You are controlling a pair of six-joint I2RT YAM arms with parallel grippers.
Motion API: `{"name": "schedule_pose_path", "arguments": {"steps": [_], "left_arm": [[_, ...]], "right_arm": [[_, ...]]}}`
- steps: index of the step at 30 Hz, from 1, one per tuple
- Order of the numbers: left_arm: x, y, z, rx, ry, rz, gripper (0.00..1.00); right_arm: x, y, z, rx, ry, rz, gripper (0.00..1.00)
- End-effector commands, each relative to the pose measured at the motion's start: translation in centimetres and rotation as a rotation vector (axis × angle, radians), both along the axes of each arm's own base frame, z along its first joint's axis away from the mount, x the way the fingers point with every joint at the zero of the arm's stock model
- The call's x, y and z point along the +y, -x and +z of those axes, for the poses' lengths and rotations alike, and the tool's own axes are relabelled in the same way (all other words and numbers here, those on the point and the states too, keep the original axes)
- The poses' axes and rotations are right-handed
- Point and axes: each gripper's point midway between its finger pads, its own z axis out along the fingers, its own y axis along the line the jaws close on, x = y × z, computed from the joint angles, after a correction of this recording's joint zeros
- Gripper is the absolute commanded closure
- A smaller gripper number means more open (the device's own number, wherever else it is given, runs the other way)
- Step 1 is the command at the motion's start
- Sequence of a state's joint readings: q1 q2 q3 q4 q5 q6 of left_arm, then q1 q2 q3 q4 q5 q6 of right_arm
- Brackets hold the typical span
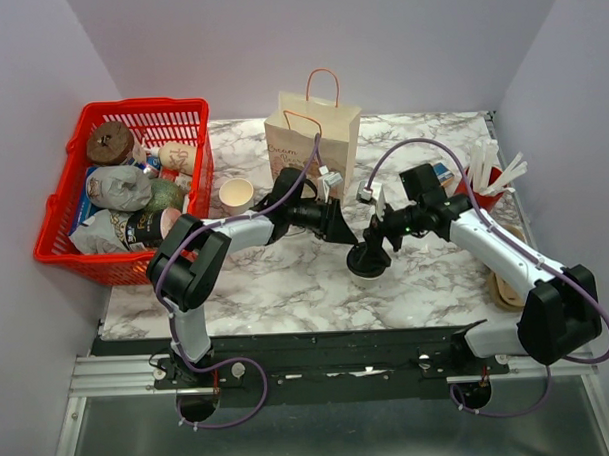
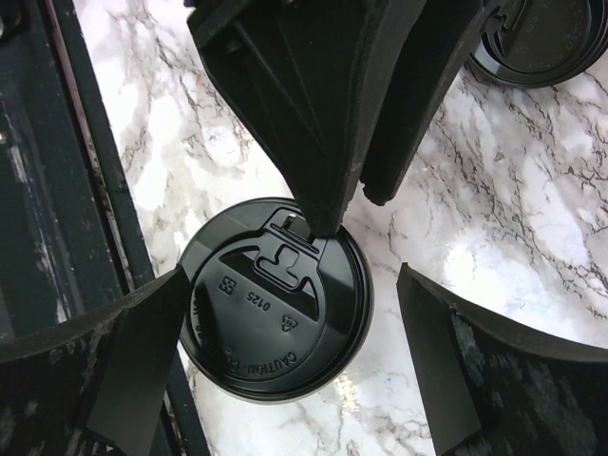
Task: Pack the takeout coffee
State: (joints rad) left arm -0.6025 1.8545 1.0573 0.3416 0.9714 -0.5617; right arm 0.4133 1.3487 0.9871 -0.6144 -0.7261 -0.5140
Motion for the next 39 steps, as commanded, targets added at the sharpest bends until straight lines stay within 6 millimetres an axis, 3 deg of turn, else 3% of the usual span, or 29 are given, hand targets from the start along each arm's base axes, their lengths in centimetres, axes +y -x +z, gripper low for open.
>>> {"name": "schedule_pose_path", "arguments": {"steps": [1,13,28,31,39], "left_arm": [[-0.4,-0.7,0.4,-0.04,-0.005,0.003,0.53],[-0.3,-0.6,0.7,-0.073,-0.011,-0.004,0.53],[-0.7,-0.4,4.7,-0.116,0.092,-0.025,0.53],[-0.2,-1.1,5.1,-0.134,0.089,-0.002,0.53],[1.1,-3.4,1.1,-0.164,-0.104,0.083,0.53]], "right_arm": [[1.1,0.2,1.8,0.037,-0.052,0.008,0.0],[-0.8,-1.7,3.1,-0.048,-0.031,-0.112,0.0],[-3.2,-0.3,1.8,-0.077,0.013,-0.197,0.0],[-3.9,0.3,1.3,-0.097,0.034,-0.188,0.0],[-4.9,3.1,-0.9,-0.136,0.08,-0.052,0.0]]}}
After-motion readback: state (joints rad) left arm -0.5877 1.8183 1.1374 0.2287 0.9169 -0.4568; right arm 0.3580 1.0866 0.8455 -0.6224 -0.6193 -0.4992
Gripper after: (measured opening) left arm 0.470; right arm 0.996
